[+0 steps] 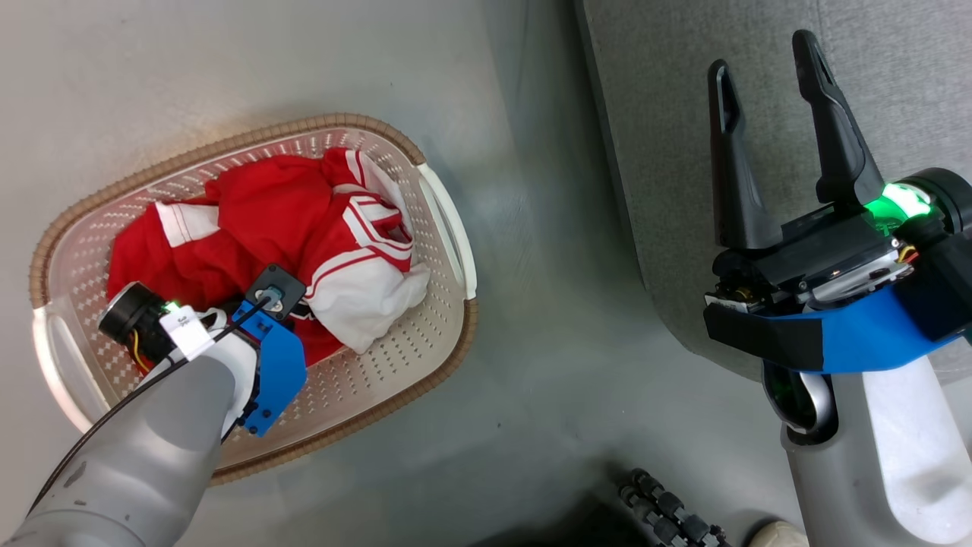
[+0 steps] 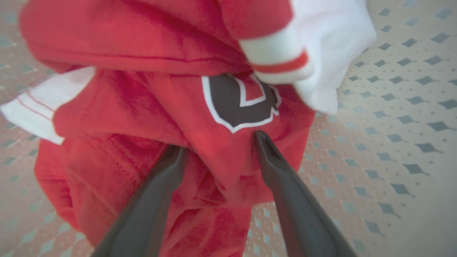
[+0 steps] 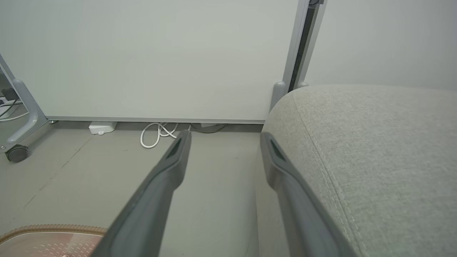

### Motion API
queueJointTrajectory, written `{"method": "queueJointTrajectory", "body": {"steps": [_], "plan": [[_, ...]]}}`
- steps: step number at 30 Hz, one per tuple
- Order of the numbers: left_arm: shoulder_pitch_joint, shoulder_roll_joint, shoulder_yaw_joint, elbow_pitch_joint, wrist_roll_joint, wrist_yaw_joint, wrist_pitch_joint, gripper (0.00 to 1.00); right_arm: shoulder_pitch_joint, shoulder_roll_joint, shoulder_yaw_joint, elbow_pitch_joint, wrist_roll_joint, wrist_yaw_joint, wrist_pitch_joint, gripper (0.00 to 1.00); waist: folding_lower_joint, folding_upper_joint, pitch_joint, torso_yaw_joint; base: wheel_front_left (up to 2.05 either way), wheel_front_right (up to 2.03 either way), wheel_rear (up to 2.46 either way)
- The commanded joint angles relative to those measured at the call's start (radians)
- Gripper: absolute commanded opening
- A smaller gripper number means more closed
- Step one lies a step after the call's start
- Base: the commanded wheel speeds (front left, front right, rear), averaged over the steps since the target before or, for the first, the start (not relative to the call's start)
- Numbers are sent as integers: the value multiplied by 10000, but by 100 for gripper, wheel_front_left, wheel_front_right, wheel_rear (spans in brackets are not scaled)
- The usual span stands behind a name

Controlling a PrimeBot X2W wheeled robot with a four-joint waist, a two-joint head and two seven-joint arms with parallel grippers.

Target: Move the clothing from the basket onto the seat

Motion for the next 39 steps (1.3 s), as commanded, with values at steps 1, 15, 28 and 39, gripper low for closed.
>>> {"method": "queueJointTrajectory", "body": {"steps": [1,15,28,39], "plan": [[-263,-22,-103,28,-90,-7,19,100,-142,-31,-14,-80,-55,5,-37,100,-1,0,166,-23,0,0,0],[-664,-301,-484,149,-481,-8,-163,0,-167,-31,-54,-202,-152,5,-37,100,-1,0,528,79,0,0,0],[-99,-896,-464,174,-1170,-8,-1448,0,134,-32,-205,64,-451,5,-35,100,-1,0,-670,743,0,0,0],[769,-1561,-344,109,-1693,-8,-2642,0,712,-35,-326,520,-773,5,-37,100,-1,0,-2431,1491,0,0,0]]}}
